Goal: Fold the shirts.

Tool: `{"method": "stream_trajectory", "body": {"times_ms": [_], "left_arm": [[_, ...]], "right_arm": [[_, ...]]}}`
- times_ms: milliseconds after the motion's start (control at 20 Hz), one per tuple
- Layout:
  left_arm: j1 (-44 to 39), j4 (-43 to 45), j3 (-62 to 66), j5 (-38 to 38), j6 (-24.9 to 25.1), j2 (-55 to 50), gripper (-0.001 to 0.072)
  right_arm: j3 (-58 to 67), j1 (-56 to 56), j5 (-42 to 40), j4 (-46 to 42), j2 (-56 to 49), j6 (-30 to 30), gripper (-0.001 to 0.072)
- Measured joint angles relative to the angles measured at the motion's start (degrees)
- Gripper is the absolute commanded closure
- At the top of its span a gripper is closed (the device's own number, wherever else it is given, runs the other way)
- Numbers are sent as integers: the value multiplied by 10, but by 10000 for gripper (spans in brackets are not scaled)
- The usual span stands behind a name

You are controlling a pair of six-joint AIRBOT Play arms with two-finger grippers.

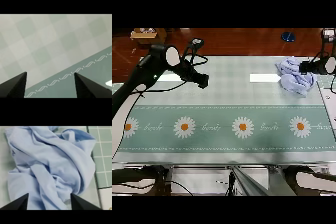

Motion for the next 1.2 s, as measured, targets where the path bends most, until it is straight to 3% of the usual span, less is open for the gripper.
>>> {"method": "stream_trajectory", "body": {"times_ms": [200,250,350,600,650,700,750,950,1200], "left_arm": [[0,0,0,-9,0,-2,-13],[0,0,0,-11,0,-2,-13],[0,0,0,-25,0,-2,-13],[0,0,13,-69,0,0,-13],[0,0,21,-79,-1,2,26],[0,0,34,-92,-1,5,148],[0,0,48,-101,-2,10,188],[0,0,134,-128,-1,57,187],[0,0,249,-142,0,163,187]], "right_arm": [[0,-24,-19,9,-74,6,140],[0,-26,-21,12,-92,6,229],[0,-29,-24,23,-126,8,692],[10,-32,-22,33,-125,2,692],[20,-32,-27,33,-106,-7,692],[31,-32,-25,35,-85,-16,693],[47,-32,-26,39,-55,-27,693],[120,-32,-31,88,82,-76,693],[176,-32,-28,214,252,-137,693]]}}
